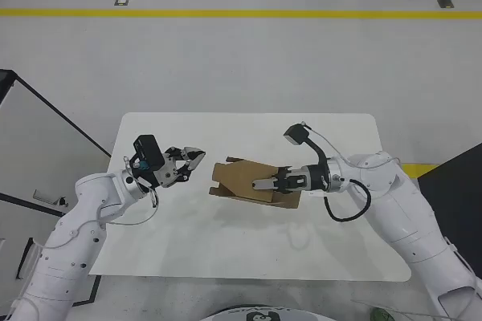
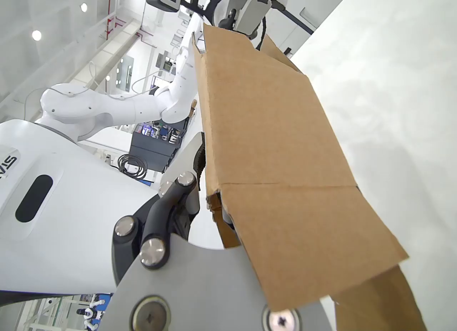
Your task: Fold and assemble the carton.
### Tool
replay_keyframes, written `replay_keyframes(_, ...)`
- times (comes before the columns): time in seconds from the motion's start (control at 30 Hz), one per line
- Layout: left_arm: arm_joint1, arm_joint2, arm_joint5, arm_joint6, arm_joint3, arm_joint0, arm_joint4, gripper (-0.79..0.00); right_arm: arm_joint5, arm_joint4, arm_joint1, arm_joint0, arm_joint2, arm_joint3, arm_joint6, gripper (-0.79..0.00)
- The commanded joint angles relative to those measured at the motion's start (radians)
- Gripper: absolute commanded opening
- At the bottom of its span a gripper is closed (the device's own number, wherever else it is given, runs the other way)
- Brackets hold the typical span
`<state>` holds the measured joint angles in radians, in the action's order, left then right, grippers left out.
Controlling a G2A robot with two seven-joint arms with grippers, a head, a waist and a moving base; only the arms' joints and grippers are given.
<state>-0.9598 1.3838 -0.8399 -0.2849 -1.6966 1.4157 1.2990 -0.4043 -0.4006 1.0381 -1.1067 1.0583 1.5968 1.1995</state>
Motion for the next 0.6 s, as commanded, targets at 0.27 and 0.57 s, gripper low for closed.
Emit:
replay_keyframes(0.27,0.001,0.016,0.015,0.015,0.007,0.006,-0.014,-0.785,-0.035,-0.033,-0.003,-0.003,0.025,0.004,-0.001,-0.785)
replay_keyframes(0.57,0.001,0.023,0.017,0.029,0.025,0.022,-0.037,-0.785,-0.038,-0.085,-0.003,-0.018,0.037,0.009,-0.012,-0.785)
